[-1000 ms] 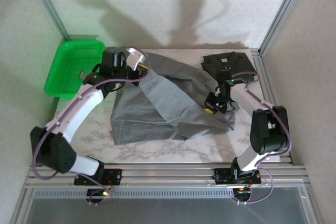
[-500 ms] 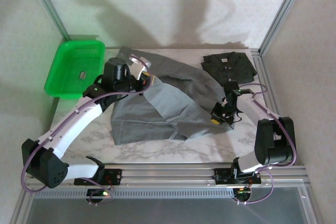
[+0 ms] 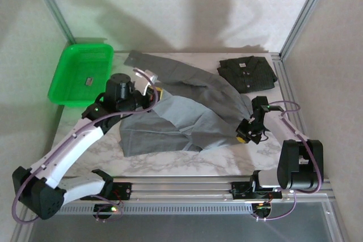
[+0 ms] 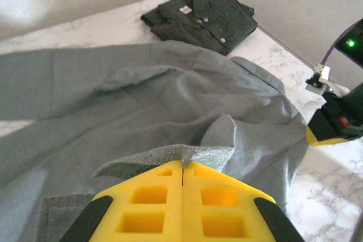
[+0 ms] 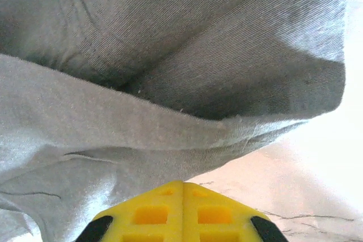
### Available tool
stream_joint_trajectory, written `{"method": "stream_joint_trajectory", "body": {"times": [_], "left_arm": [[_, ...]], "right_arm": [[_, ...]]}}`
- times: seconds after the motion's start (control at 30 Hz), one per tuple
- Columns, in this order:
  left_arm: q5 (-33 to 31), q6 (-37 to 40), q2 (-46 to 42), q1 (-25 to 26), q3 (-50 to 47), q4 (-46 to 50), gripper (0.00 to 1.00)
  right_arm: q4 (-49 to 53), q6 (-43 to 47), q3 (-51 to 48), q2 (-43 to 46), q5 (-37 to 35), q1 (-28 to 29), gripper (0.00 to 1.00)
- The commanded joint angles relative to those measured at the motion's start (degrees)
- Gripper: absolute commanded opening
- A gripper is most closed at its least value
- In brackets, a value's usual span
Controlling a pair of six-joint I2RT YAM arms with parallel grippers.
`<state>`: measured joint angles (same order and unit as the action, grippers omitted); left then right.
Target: Fold and stack the long sleeve shirts
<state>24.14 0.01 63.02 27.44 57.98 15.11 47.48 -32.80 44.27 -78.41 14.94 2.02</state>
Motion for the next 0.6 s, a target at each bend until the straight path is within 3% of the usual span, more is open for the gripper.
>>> {"method": "stream_joint_trajectory", "body": {"times": [0.0,0.33,0.57], "left_arm": [[-1.55,-3.61,-3.75,1.18,-3.58,-0.08,0.03],[-4.83,-9.07,-13.98,3.60,-10.10,6.32,0.03],[-14.67,-17.84,-22.69,7.54,-15.20,7.70,0.02]], "right_arm": [[-2.69,0.03,-1.40,-1.63,-0.83,-0.98,0.02],[-5.21,-2.70,-1.91,-4.95,-3.39,-2.98,0.00],[-5.24,-3.85,-2.13,-4.12,-4.36,-3.59,0.00]]}}
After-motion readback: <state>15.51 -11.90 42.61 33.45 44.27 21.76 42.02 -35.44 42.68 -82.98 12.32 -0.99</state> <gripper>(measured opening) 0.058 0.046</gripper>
